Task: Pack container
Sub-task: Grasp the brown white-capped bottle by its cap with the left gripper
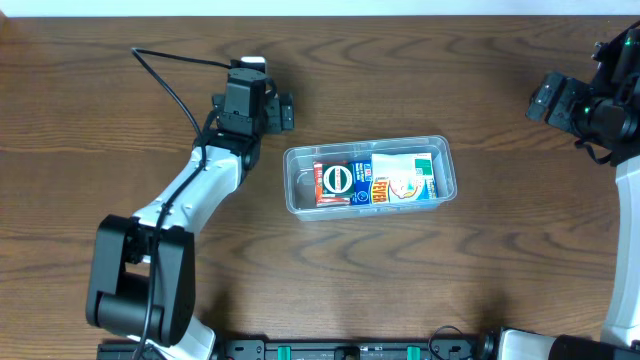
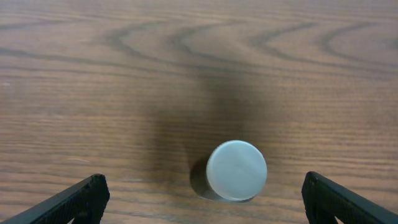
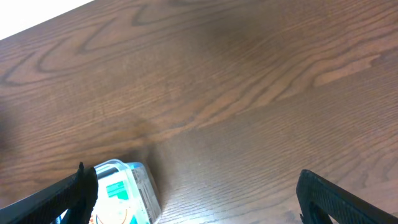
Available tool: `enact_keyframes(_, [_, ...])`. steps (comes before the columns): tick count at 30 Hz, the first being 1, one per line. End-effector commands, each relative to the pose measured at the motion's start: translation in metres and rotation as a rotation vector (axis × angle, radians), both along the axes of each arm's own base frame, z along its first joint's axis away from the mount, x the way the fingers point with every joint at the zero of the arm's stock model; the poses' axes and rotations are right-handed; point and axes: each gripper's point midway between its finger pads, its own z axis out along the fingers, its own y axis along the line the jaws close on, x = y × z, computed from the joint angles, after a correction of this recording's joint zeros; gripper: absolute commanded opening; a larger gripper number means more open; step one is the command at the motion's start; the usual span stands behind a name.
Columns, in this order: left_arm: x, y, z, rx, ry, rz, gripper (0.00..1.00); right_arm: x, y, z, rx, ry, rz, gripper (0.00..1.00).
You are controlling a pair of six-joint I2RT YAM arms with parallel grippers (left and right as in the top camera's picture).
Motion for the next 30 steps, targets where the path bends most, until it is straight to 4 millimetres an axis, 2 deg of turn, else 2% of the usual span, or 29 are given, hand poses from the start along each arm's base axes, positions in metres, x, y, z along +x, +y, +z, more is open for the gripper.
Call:
enact_keyframes(1, [0.007, -0.006, 0.000, -0.005, -0.007, -0.032, 1.00, 0.001, -0.002, 0.001, 0.011, -0.004, -0.011, 0.99])
enact_keyframes(8, [0.011, -0.007, -0.010, -0.006, -0.006, -0.033, 0.97, 0.001, -0.002, 0.001, 0.012, -0.004, -0.012, 0.99])
enact_keyframes(10, [0.012, -0.007, -0.012, -0.005, -0.004, -0.033, 0.91, 0.001, -0.002, 0.001, 0.012, -0.004, -0.012, 0.99])
enact_keyframes(13, [0.012, -0.007, -0.012, -0.005, -0.005, -0.033, 0.84, 0.001, -0.002, 0.001, 0.012, -0.004, -0.012, 0.99])
enact_keyframes(22, [0.012, -0.008, -0.012, -0.008, -0.008, -0.035, 0.80, 0.001, -0.002, 0.001, 0.012, -0.003, -0.011, 0.99])
enact_keyframes(23, [0.012, -0.008, -0.012, -0.008, -0.008, -0.035, 0.76, 0.001, -0.002, 0.001, 0.012, -0.003, -0.011, 0.99])
enact_keyframes(26, [0.012, -0.008, -0.012, -0.008, -0.007, -0.035, 0.72, 0.001, -0.002, 0.001, 0.011, -0.004, -0.011, 0.99])
enact_keyframes(30, [0.013, -0.007, -0.012, -0.007, -0.008, -0.034, 0.71, 0.001, -0.002, 0.001, 0.012, -0.003, -0.011, 0.99])
